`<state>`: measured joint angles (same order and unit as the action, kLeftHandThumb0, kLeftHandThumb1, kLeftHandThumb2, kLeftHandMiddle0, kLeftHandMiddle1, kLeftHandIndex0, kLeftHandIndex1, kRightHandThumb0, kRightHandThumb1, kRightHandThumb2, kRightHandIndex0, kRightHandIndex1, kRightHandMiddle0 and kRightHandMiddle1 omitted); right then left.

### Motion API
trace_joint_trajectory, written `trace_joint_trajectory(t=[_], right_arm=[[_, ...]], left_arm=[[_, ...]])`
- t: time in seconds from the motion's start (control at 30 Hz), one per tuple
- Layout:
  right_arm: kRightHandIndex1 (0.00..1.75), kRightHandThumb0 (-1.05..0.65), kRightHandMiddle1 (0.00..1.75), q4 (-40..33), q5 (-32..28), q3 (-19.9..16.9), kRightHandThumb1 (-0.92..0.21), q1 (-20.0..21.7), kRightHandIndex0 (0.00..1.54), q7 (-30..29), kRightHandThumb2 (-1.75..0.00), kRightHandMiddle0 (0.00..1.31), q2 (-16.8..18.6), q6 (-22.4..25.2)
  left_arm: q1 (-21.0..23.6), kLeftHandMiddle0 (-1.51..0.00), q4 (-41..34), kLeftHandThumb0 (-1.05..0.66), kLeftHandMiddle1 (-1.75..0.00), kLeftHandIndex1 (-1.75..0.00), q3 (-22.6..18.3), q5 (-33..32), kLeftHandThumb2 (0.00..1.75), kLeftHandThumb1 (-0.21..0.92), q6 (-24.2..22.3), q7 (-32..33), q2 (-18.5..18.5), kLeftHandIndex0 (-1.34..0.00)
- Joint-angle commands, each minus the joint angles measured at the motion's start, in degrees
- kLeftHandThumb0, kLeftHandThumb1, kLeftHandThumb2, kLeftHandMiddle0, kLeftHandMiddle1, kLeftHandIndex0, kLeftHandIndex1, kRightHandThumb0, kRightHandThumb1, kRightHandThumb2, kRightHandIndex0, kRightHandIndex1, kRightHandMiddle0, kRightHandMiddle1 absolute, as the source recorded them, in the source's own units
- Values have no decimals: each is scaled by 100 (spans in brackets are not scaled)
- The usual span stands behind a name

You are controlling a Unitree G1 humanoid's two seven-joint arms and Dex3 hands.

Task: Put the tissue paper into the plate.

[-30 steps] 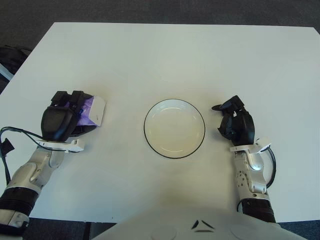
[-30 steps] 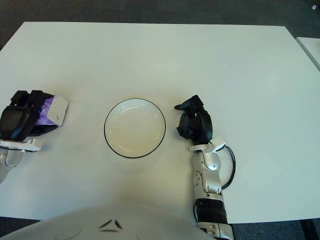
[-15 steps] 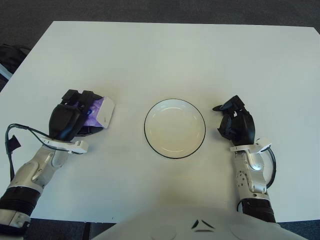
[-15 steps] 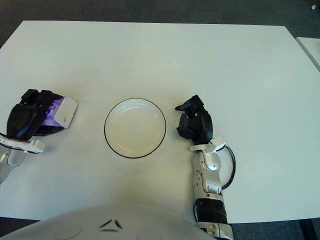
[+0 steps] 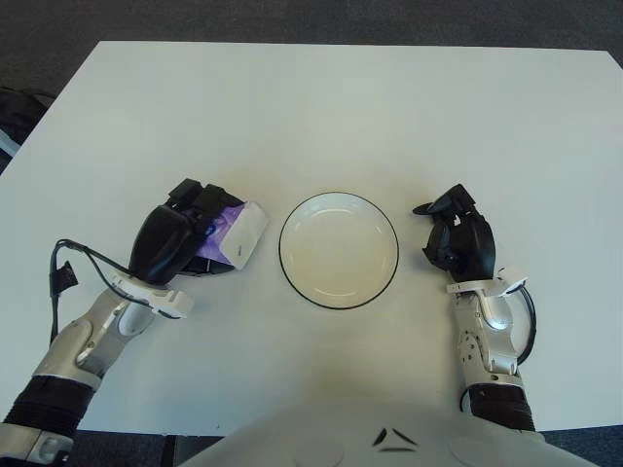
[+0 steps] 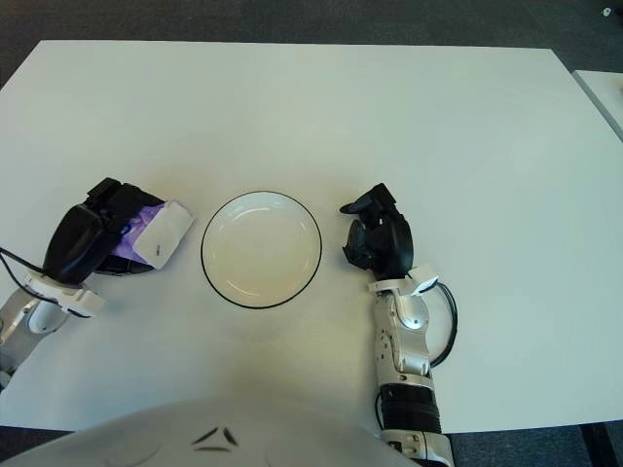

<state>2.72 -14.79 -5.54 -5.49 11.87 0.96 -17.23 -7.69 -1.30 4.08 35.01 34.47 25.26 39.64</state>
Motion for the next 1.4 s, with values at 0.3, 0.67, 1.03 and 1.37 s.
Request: trace_joint_trajectory(t=[0.3, 0.67, 1.03, 1.37], right_arm=[[132, -37, 175, 781, 135, -65, -80, -263, 63, -281, -69, 27, 66, 544], [66, -53, 123, 839, 275, 44, -92, -301, 33, -319, -78, 9, 134, 456], [17, -64, 63, 1123, 714, 188, -92, -310, 19, -356, -89, 0, 70, -88], [5, -76, 34, 934, 1109, 432, -92, -424, 8, -395, -99, 0, -36, 33]], left_arm=[[359, -119, -1223, -46, -175, -175, -198, -445, 128, 35, -42, -820, -712, -59], [563, -117, -1548, -46, -175, -175, -262, -852, 129, 33, 24, -1694, -810, -59], [872, -115, -1481, -46, -175, -175, -313, -1013, 130, 33, 175, -2174, -801, -60], [1066, -113, -1434, -46, -175, -175, -381, -1062, 130, 33, 123, -2608, -751, -59]])
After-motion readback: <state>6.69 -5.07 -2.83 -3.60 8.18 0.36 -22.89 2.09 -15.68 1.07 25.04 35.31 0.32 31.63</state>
